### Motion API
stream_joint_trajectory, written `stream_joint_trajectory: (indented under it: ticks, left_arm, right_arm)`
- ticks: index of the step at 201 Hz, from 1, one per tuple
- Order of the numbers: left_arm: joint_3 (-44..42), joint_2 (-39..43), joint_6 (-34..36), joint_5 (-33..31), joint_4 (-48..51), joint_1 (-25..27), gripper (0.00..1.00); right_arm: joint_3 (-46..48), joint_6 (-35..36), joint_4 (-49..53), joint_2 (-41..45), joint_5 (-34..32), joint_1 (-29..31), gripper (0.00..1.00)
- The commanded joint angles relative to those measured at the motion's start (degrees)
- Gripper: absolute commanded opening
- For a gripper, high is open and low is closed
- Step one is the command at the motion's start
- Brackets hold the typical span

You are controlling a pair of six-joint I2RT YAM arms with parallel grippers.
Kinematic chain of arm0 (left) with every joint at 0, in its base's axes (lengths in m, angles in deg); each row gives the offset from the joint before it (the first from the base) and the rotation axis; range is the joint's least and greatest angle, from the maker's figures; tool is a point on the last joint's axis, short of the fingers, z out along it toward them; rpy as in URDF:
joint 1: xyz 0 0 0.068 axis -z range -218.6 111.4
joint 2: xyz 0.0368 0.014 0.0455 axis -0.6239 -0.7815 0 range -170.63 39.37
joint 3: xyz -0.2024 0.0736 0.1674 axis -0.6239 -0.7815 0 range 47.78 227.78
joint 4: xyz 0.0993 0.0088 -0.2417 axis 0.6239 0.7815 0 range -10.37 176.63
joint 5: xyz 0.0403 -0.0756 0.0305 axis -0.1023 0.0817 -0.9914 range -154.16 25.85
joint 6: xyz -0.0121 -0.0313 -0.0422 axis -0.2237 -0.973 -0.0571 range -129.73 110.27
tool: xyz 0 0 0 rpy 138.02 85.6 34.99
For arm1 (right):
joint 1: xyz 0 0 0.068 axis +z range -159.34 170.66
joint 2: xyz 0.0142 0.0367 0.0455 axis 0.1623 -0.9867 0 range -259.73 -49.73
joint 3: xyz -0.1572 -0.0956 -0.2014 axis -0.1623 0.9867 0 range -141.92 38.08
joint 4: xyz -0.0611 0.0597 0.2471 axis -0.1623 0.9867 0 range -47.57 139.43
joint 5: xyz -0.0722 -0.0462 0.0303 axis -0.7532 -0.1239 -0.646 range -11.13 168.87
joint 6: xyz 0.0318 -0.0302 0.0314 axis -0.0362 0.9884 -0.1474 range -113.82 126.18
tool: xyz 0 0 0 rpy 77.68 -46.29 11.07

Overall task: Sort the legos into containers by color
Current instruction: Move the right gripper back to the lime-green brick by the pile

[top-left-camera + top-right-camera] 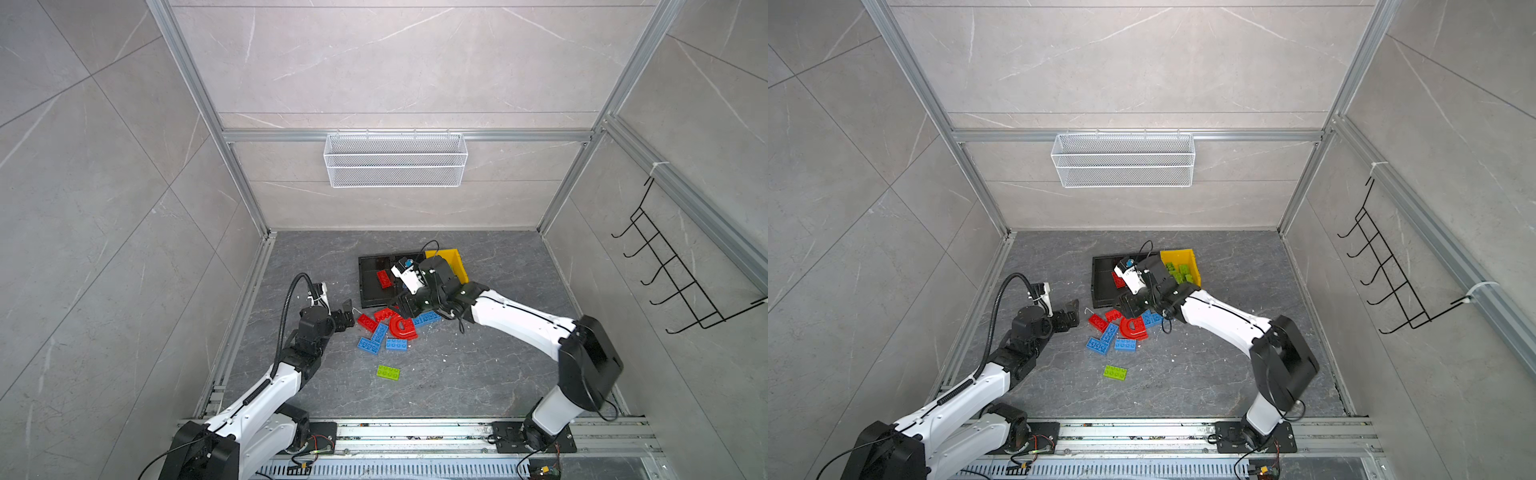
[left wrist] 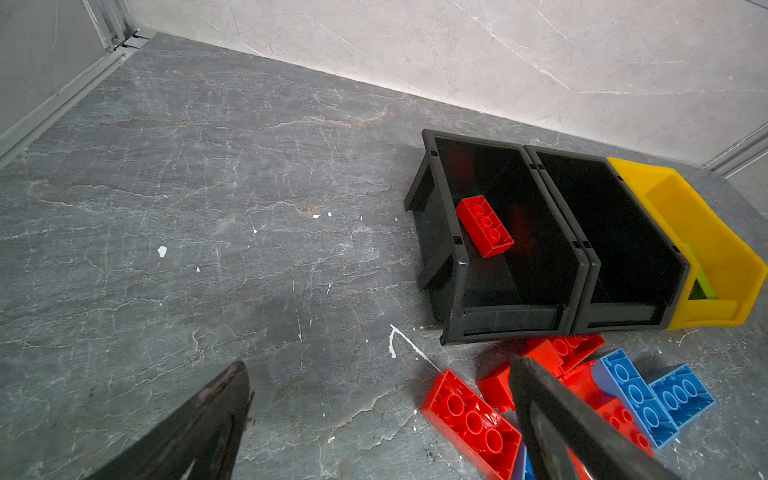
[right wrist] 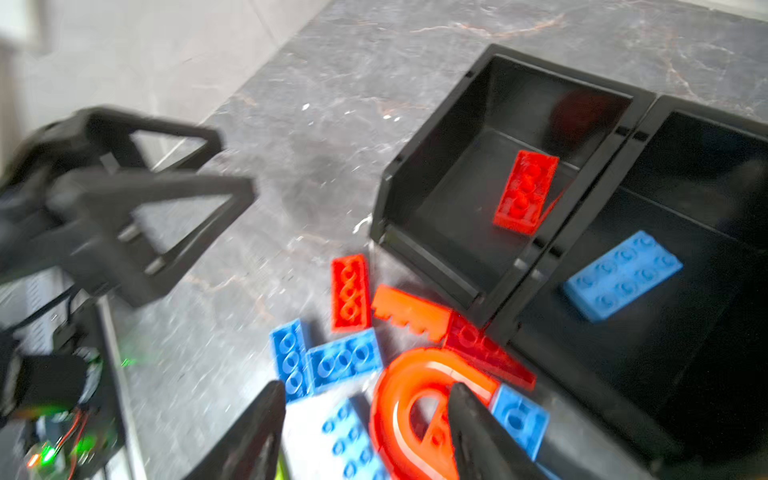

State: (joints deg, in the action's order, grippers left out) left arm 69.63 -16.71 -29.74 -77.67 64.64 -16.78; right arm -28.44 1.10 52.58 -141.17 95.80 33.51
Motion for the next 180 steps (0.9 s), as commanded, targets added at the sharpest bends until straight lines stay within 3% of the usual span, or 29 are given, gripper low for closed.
stream_joint_trajectory:
  ticks: [1,45,104,180]
  left_arm:
    - [0.7,0.3,-0.7,-0.4,-1.7,-0.1,1.00]
    - [0.6,0.5,-0.7,-1.0,-1.6,-0.2,1.00]
    - [-1.9,2.8,-1.9,-2.8,-4.1,-0.1,1.00]
    - [-1.6,2.7,-1.7,-3.5,-3.7,-0.1,1.00]
  right_arm:
    - [5.7,2.9,-2.6,5.9,-0.7,3.1,0.64]
    - [11.3,4.4,-0.7,9.4,-3.5,10.4,0.64]
    - [13.1,1.4,0.0,5.0,-4.0,15.3,0.64]
    - [11.4,3.6,2.4,-4.1,-8.7,19.4,0.64]
